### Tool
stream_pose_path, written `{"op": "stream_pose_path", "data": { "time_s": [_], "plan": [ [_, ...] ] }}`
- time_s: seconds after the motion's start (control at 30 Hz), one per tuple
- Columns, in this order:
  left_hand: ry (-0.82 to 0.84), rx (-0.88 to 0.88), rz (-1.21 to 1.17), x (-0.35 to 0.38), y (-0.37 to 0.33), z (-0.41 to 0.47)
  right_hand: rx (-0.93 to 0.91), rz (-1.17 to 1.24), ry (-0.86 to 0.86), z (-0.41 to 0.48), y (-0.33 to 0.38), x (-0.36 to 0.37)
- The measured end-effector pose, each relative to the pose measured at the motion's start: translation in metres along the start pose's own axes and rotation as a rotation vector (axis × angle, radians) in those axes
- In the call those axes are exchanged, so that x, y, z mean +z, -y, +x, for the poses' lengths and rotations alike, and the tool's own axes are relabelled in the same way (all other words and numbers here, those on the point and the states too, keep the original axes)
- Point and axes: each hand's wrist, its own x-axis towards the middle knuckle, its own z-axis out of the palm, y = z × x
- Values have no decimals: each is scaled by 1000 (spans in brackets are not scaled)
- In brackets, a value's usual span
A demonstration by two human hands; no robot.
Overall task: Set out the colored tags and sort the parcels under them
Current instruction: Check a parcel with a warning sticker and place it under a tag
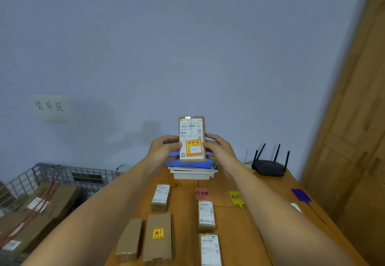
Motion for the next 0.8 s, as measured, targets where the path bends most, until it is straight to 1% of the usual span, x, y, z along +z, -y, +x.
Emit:
{"op": "stream_pose_path", "data": {
  "time_s": [0.1, 0.2, 0.3, 0.47, 0.63, 0.73, 0.8],
  "plan": [
    [3, -21, 28, 31, 0, -14, 26, -10, 13, -13, -1, -34],
    [26, -23, 43, 73, -9, -23, 41, -6, -8, -24, 5, -76],
    [63, -24, 45, 122, -18, -25, 40, 1, -42, -32, 12, -123],
    [96, -47, 10, 212, -12, -17, 68, -18, -70, -24, 9, -211],
    [72, -81, -22, 295, -3, -7, 103, -4, -60, -9, 2, -291],
    [55, -101, -65, 330, 4, -2, 113, -20, -49, 0, -4, -324],
    [49, -110, -50, 346, 8, -1, 124, -39, -49, 4, -9, -339]
  ]
}}
